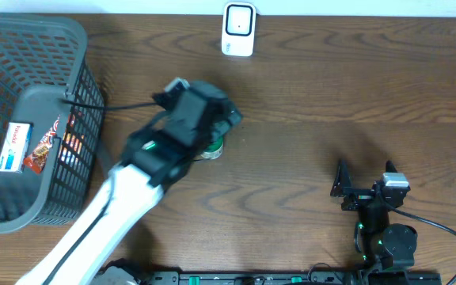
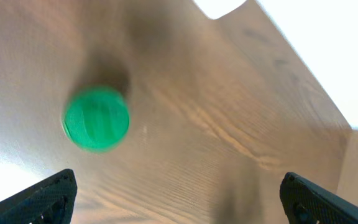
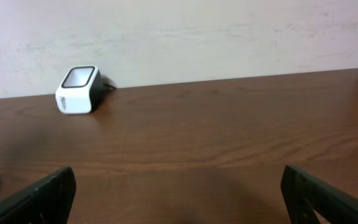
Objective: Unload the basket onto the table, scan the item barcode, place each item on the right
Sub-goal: 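Lift the bottle out and set it upright on the table centre, then reach the left gripper into the basket and grasp the red chocolate bar, then carry the chocolate bar out and drop it right of the bottle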
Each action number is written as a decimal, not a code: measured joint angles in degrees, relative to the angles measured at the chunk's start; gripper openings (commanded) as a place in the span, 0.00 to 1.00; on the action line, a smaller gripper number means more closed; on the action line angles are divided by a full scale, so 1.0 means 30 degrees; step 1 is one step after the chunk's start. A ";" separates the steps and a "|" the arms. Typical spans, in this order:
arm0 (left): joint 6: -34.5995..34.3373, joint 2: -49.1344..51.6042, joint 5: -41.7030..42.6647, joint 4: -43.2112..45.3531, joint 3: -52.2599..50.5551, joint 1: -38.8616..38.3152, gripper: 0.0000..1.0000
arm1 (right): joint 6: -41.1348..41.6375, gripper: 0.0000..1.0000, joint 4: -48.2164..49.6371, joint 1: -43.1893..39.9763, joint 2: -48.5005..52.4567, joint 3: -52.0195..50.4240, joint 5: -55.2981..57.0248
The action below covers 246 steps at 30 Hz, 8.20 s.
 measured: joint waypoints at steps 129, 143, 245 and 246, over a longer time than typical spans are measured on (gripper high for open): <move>0.4342 -0.4014 -0.6280 -0.6943 0.5457 1.8884 0.87 | 0.0000 0.99 0.0007 0.0000 0.0000 0.0000 0.0007; 0.1071 0.4830 0.0313 -1.0382 0.5421 2.2746 0.64 | 0.0000 0.99 0.0007 0.0000 0.0000 0.0000 0.0007; 0.6506 1.2407 0.1086 0.2652 0.3490 -0.3031 0.83 | 0.0000 0.99 0.0007 0.0000 0.0000 0.0000 0.0007; 0.6331 1.1810 0.1100 0.2506 0.3861 -0.2987 0.85 | 0.0000 0.99 0.0000 0.0000 0.0000 0.0000 0.0000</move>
